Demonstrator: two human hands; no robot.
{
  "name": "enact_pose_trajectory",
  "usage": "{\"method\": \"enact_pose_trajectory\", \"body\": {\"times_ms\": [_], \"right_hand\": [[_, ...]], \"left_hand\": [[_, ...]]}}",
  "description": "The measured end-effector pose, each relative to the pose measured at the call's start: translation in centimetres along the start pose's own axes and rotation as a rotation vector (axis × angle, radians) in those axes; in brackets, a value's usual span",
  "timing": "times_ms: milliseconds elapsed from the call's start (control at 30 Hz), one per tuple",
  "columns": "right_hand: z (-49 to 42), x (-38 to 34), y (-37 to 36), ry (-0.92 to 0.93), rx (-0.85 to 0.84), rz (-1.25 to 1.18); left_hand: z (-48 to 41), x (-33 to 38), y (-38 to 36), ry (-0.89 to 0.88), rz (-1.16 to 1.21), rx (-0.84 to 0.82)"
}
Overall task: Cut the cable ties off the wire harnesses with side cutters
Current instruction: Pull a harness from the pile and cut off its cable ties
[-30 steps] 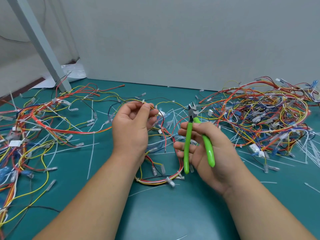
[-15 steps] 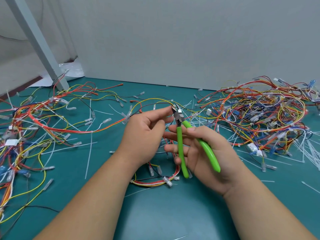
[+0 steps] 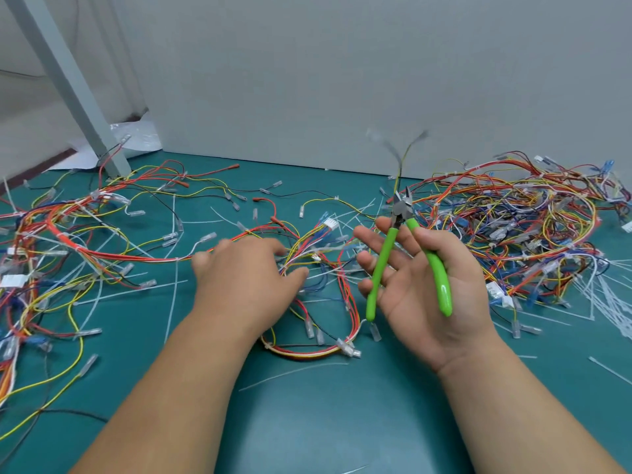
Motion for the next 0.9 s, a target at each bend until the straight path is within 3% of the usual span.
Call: {"method": "enact_pose_trajectory", "body": {"times_ms": [67,200,500,633,900], "right_hand": [[-0.1,-0.2,0.2,0.018,0.015,0.019],[0.0,-0.5,0.1,0.042,-0.006,0.011],[0.0,-0.9,0.7,0.083,0.039,0.011],[0.0,-1.0,0.8,0.082,0.041,0.002],[0.1,-0.5,0.3,0.028,0.016,-0.012]], "left_hand": [[-0.1,-0.2,-0.9,0.008,0.051,-0.06],[-0.4,-0.9,-0.8,0.034,0.239,-0.001],[-0.7,-2.2,1.8,0.091,0.901,0.369],[-0.8,-2.2,1.1,0.176,1.309,0.319],[-0.6,-1.7,0.2,0.296,1.616,0.268]]}}
Point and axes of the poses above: each hand's wrist, its own z-axis away from the middle knuckle, its own y-axis out of the back of the hand, x = y × z, the point moved 9 cm from there along -z, towards the middle knuckle, and after that the axes turned 1 degree about -y, right-handed, at the moved point
